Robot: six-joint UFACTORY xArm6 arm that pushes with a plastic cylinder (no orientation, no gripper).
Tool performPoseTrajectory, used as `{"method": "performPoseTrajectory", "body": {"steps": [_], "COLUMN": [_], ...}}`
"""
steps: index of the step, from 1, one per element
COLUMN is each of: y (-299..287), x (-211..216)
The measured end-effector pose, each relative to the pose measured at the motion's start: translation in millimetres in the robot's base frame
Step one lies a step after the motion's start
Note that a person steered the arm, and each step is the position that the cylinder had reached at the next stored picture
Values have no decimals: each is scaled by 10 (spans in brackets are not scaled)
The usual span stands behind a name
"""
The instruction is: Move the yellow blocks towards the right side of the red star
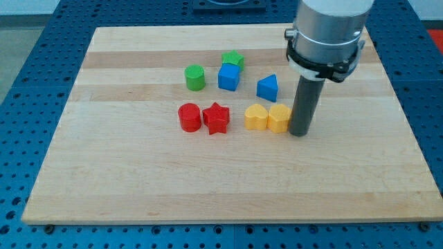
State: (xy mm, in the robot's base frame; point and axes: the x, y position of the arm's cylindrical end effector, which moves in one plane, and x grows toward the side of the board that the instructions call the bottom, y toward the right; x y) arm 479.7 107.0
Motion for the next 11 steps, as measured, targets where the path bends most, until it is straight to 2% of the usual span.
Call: {"method": "performPoseTrajectory", "body": {"steps": [5,7,11], "y": [146,160,-64], "x": [-87,-244,-153]}}
